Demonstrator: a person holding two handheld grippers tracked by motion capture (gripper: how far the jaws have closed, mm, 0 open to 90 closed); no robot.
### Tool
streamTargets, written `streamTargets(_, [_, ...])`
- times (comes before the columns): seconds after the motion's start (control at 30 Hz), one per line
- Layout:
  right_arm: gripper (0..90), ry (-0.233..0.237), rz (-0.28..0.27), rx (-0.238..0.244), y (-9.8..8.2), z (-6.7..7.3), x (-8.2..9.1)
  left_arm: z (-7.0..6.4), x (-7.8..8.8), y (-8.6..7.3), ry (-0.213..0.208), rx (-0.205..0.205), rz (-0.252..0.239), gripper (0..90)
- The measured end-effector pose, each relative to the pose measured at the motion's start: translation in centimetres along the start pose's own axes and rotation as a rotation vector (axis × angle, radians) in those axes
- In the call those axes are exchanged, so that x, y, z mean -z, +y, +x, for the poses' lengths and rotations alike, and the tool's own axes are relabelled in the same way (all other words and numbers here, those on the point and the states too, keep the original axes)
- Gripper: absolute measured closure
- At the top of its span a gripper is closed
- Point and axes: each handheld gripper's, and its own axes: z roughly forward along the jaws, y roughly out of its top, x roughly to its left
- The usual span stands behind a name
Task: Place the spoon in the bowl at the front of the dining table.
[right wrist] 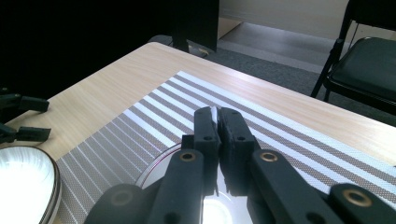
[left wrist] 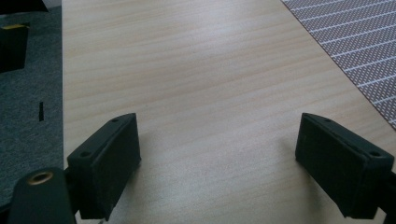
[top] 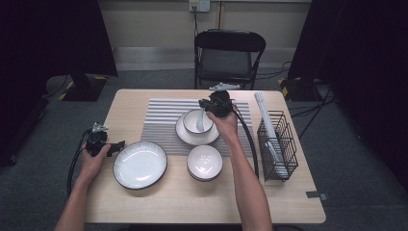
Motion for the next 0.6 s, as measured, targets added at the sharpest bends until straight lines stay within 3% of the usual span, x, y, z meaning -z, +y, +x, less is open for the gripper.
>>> streamTargets(0.27, [85.9, -0.002, 0.0, -0.019, -0.9, 0.2, -0.1, 0.0, 0.0, 0.0, -0.001, 0.0, 0.0, 13.4])
streamTargets(0.6, [85.8, 0.001, 0.007, 0.003, -1.7, 0.8, -0.3, 0.0, 0.0, 0.0, -0.001, 0.001, 0.0, 13.4])
